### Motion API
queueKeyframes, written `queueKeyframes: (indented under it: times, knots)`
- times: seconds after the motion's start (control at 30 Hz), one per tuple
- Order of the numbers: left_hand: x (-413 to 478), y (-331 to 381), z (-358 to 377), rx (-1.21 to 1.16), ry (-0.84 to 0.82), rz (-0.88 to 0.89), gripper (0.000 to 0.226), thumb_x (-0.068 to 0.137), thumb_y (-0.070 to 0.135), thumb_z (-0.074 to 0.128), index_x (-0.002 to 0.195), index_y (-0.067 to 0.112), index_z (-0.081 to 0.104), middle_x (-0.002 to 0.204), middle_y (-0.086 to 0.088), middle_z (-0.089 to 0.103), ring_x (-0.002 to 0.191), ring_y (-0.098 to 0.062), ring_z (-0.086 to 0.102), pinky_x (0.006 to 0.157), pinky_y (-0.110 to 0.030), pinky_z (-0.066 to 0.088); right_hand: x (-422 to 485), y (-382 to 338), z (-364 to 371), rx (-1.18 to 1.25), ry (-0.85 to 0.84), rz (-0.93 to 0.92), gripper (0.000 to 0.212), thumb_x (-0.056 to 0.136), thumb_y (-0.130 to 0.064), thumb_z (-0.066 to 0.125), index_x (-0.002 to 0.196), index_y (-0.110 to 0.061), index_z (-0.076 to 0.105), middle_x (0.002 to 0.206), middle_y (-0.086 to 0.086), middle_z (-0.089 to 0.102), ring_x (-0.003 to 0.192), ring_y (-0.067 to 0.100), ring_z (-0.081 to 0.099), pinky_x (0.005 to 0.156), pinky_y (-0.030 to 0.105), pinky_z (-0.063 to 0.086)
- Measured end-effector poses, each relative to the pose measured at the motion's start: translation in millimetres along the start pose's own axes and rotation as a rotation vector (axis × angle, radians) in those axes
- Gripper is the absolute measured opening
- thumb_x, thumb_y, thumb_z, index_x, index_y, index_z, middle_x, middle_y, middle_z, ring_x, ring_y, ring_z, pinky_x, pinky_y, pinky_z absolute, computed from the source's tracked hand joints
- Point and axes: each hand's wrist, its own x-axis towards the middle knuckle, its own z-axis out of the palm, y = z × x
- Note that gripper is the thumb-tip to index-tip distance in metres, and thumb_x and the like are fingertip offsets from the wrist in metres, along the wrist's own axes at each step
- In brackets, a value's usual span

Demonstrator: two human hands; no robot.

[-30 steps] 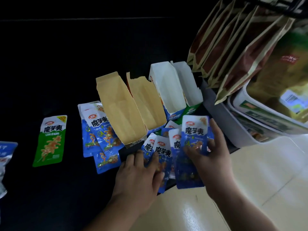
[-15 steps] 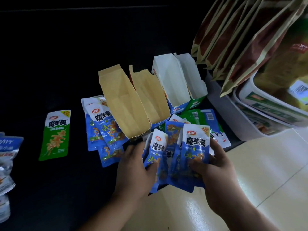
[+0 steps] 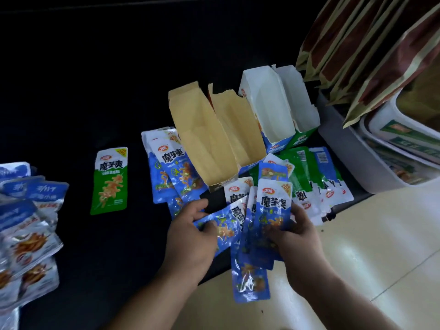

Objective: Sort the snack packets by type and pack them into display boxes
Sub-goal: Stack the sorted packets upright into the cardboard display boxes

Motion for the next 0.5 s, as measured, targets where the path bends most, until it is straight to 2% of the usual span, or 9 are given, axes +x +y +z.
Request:
queueKeyframes:
  times: [0.1, 0.17, 0.2, 0.27, 0.33, 0.4, 0.47, 0.5]
  knots:
    - [2.1, -9.3, -5.3, 0.047, -0.042, 0.014, 0.041, 0.093, 0.008, 0.069, 0.125, 0.034, 0.066, 0.104, 0.009, 0.068, 0.078, -0.008, 0.068, 0.068, -0.022, 0.054, 4.7, 9.8, 3.2, -0.079, 0.022, -0.060, 0.051, 0.091, 0.010, 0.064, 0.117, -0.034, 0.066, 0.096, 0.018, 0.074, 0.095, 0.046, 0.071, 0.085, 0.066, 0.059]
    - [2.5, -11.3, -11.7, 0.133, -0.099, 0.029, 0.029, 0.091, 0.010, 0.070, 0.104, 0.035, 0.071, 0.092, 0.002, 0.071, 0.075, -0.009, 0.068, 0.071, -0.027, 0.056, 4.2, 12.9, 5.2, -0.140, -0.001, -0.107, 0.048, 0.093, 0.004, 0.065, 0.119, -0.036, 0.064, 0.099, 0.014, 0.075, 0.095, 0.043, 0.072, 0.084, 0.065, 0.059]
    - [1.8, -12.3, -14.5, 0.167, -0.136, 0.022, 0.020, 0.090, 0.011, 0.069, 0.092, 0.030, 0.072, 0.087, -0.002, 0.073, 0.073, -0.012, 0.068, 0.073, -0.030, 0.056, 3.1, 13.9, 6.4, -0.159, -0.019, -0.124, 0.046, 0.094, 0.002, 0.063, 0.118, -0.037, 0.064, 0.100, 0.013, 0.075, 0.095, 0.042, 0.072, 0.083, 0.064, 0.060]
    - [-1.9, -12.9, -15.7, 0.198, -0.180, 0.003, 0.012, 0.091, 0.013, 0.068, 0.083, 0.021, 0.073, 0.079, -0.001, 0.074, 0.071, -0.016, 0.070, 0.071, -0.033, 0.057, 2.3, 15.8, 6.6, -0.149, -0.035, -0.136, 0.045, 0.097, 0.002, 0.059, 0.114, -0.039, 0.065, 0.102, 0.012, 0.075, 0.096, 0.042, 0.073, 0.078, 0.063, 0.061]
    - [-9.2, -13.4, -10.0, 0.191, -0.158, -0.007, 0.012, 0.092, 0.014, 0.069, 0.081, 0.020, 0.071, 0.074, 0.002, 0.073, 0.062, -0.015, 0.065, 0.059, -0.028, 0.054, -0.6, 16.8, 8.8, -0.174, -0.002, -0.166, 0.046, 0.097, 0.001, 0.058, 0.115, -0.041, 0.063, 0.102, 0.007, 0.076, 0.095, 0.036, 0.074, 0.077, 0.060, 0.063]
    - [-18.5, -12.3, 1.0, 0.138, -0.131, -0.033, 0.013, 0.090, 0.012, 0.072, 0.078, 0.017, 0.069, 0.066, 0.003, 0.068, 0.049, -0.007, 0.053, 0.049, -0.020, 0.045, -5.4, 18.4, 11.4, -0.311, 0.035, -0.257, 0.050, 0.095, -0.002, 0.059, 0.127, -0.041, 0.057, 0.103, 0.000, 0.075, 0.093, 0.028, 0.073, 0.084, 0.055, 0.061]
    - [-24.2, -10.7, 11.4, 0.080, -0.116, -0.071, 0.013, 0.089, 0.010, 0.072, 0.078, 0.015, 0.069, 0.061, 0.003, 0.065, 0.045, -0.003, 0.047, 0.046, -0.017, 0.040, -9.4, 19.8, 13.5, -0.417, 0.065, -0.315, 0.055, 0.093, -0.003, 0.058, 0.136, -0.036, 0.052, 0.105, -0.005, 0.073, 0.093, 0.019, 0.070, 0.086, 0.045, 0.059]
    - [-24.7, -9.2, 14.9, 0.058, -0.111, -0.090, 0.012, 0.090, 0.010, 0.072, 0.079, 0.015, 0.069, 0.062, 0.001, 0.066, 0.046, -0.003, 0.047, 0.046, -0.018, 0.040, -10.0, 21.4, 12.7, -0.430, 0.070, -0.332, 0.055, 0.092, -0.003, 0.057, 0.137, -0.035, 0.052, 0.103, -0.008, 0.072, 0.089, 0.015, 0.068, 0.082, 0.039, 0.057]
